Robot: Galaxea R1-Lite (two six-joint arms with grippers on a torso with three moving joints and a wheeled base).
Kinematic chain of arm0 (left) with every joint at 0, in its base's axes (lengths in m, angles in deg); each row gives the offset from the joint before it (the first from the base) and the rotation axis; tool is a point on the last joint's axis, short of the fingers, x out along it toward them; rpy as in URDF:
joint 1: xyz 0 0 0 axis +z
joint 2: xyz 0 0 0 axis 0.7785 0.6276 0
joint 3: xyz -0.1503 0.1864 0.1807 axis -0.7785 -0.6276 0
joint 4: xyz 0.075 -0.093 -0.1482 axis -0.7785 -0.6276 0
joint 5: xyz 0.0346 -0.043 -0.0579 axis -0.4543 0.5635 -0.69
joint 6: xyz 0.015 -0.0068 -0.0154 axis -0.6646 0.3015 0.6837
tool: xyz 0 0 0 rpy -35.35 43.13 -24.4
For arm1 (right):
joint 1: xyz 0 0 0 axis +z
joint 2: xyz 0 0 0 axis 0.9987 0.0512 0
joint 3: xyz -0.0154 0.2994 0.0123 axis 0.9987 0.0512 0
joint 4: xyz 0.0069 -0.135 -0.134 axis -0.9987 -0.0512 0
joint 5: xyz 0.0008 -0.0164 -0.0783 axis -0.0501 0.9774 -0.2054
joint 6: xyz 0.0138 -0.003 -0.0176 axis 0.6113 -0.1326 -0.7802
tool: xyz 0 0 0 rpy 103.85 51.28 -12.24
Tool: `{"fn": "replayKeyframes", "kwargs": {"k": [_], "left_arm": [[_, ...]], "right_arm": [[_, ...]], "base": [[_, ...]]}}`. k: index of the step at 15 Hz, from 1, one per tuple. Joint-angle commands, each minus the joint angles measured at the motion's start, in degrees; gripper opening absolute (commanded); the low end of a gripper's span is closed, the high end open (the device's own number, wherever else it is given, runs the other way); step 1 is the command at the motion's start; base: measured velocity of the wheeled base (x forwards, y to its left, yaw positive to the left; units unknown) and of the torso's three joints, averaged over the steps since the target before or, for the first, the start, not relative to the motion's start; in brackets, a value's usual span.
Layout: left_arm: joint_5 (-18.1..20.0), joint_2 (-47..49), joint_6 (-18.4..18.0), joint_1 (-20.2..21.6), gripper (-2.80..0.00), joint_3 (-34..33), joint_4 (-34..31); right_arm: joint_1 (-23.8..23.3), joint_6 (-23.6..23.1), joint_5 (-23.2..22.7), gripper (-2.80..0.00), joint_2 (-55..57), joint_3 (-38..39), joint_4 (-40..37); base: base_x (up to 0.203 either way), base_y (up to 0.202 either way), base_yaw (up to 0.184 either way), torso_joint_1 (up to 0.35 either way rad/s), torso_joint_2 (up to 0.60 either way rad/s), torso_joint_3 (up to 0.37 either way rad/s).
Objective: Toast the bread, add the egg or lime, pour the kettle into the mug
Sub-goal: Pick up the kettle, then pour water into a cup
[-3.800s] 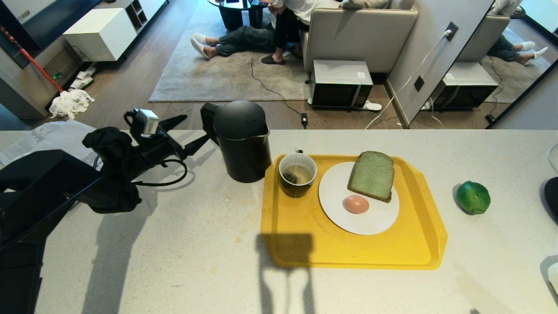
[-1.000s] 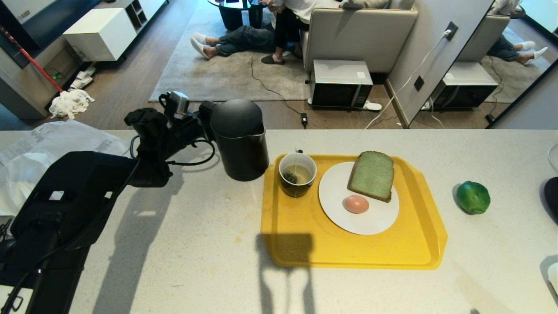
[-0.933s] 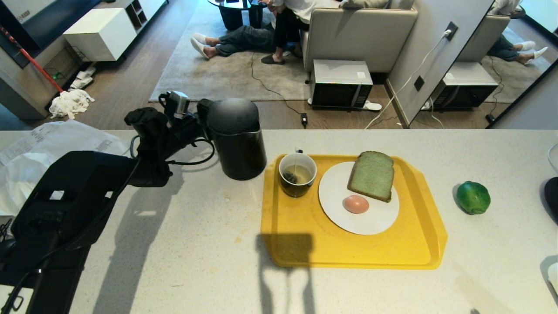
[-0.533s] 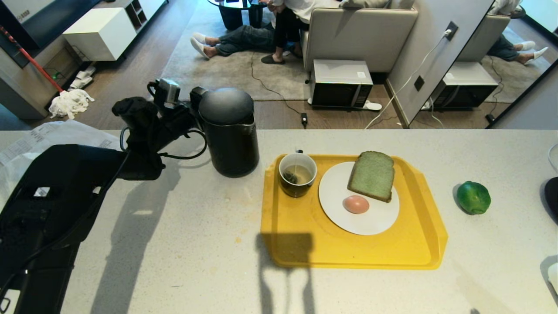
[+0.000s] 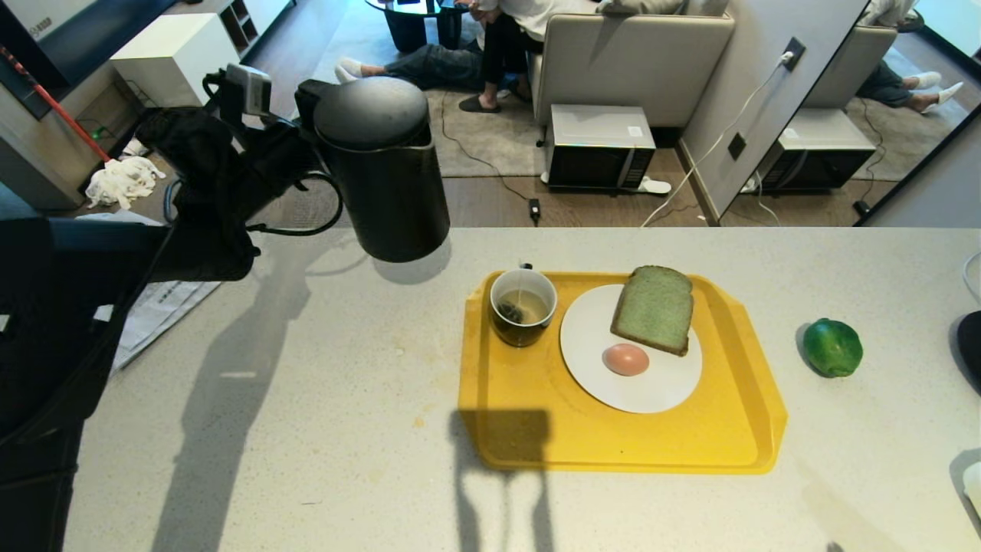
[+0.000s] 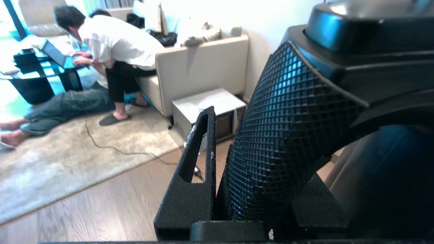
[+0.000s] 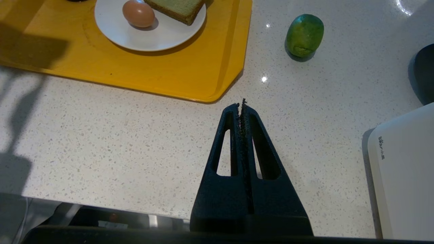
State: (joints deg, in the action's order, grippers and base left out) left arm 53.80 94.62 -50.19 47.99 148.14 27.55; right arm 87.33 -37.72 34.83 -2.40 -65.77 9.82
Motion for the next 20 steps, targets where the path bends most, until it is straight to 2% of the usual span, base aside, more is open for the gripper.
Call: {"fn": "replayKeyframes", "kwargs": {"k": [1,9,15,17,19,20], "left_arm": [[0.09,-6.15,0.06,-0.05,-2.80,-0.04,-2.99],[-3.24,-21.73,1.26,-0.12,-2.80,-0.37,-22.24],[-5.49,-34.35,1.18,-0.27,-2.80,-7.50,-34.50],[-6.34,-36.76,0.31,-0.29,-2.80,-9.35,-37.76],[-6.70,-37.09,-3.42,-0.29,-2.80,-9.76,-38.17],[-6.70,-37.01,-4.07,-0.29,-2.80,-9.88,-38.18]], "right_arm": [[0.03,-0.10,-0.06,-2.80,0.05,0.09,0.03],[0.00,-0.04,-0.06,-2.80,0.05,0.09,0.03],[0.00,-0.04,-0.06,-2.80,0.05,0.09,0.03],[0.00,-0.04,-0.06,-2.80,0.05,0.09,0.03],[0.00,-0.08,-0.06,-2.80,0.05,0.09,0.03],[0.00,-0.04,-0.06,-2.80,0.05,0.09,0.03]], "base": [[0.000,0.000,0.000,0.000,0.00,0.000],[0.000,0.000,0.000,0.000,0.00,0.000],[0.000,0.000,0.000,0.000,0.00,0.000],[0.000,0.000,0.000,0.000,0.00,0.000],[0.000,0.000,0.000,0.000,0.00,0.000],[0.000,0.000,0.000,0.000,0.00,0.000]]}}
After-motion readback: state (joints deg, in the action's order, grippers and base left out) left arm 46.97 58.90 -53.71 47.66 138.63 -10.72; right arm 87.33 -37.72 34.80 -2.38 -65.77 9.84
